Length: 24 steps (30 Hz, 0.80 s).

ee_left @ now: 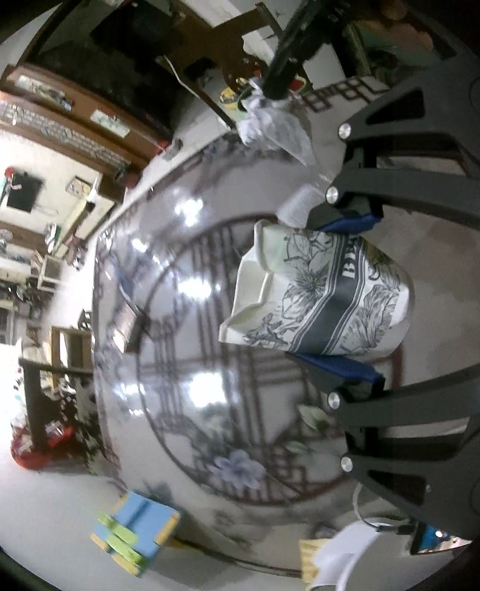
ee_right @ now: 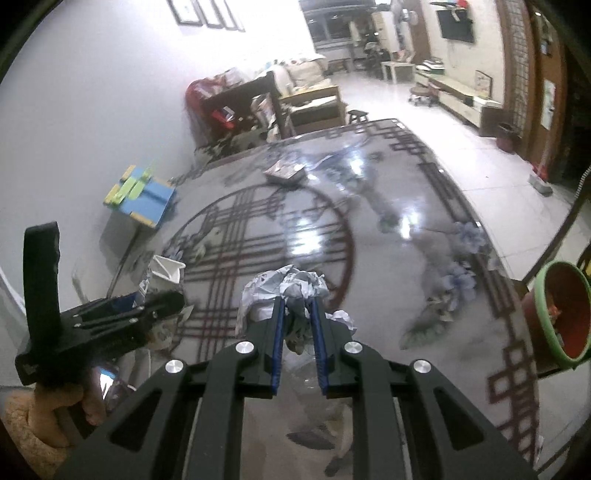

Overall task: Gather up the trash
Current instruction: 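Carry the white paper cup and crumpled paper to the red bin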

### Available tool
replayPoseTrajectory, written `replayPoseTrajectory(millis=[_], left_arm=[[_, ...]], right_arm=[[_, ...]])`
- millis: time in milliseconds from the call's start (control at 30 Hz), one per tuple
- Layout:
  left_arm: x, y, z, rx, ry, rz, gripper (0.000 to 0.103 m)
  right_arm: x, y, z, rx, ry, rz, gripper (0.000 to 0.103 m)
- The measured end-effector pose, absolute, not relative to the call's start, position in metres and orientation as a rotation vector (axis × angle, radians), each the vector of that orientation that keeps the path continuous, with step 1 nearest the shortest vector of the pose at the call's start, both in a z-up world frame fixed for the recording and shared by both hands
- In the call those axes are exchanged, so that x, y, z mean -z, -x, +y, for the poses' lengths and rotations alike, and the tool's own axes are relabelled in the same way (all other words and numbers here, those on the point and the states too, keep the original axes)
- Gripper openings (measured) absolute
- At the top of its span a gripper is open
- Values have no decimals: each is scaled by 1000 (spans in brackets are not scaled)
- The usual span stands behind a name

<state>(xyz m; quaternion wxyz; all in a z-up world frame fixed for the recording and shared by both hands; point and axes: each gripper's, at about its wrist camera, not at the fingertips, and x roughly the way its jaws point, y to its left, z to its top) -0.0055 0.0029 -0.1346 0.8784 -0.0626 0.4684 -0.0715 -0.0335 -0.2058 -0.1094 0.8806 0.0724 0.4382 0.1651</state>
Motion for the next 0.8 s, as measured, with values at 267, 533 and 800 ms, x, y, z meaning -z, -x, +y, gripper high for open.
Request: replayPoseTrajectory(millis=[267, 533, 800], left_arm=[[115, -17, -44, 251, 99, 935, 52], [112, -30, -89, 354, 44, 923, 52], [116, -41, -131, 442, -3, 938, 52]], right_arm=[[103, 39, -242, -254, -192, 888, 15], [95, 48, -273, -149, -195, 857, 15], [97, 56, -299, -76, -205, 865, 15]])
